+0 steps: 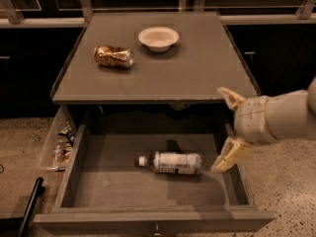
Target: Place blue plastic bottle into top drawer
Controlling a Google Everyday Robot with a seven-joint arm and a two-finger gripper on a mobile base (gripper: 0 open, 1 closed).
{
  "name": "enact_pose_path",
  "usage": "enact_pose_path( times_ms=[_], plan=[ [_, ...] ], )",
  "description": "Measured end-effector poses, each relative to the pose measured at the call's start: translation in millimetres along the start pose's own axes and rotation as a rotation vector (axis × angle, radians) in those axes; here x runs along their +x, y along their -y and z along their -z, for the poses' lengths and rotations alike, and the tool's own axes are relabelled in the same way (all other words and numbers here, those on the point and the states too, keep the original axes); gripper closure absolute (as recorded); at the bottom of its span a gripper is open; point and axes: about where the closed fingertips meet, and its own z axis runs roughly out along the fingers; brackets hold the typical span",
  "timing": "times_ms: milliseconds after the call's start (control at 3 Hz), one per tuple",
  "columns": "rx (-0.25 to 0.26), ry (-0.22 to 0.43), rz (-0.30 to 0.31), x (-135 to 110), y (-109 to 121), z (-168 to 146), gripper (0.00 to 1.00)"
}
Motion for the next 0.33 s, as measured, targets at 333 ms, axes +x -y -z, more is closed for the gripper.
enact_pose_path(
  times_ms=[333],
  plan=[
    [-0.002,-0.003,0.007,-2.1,-0.8,0.7,0.0]
  ],
)
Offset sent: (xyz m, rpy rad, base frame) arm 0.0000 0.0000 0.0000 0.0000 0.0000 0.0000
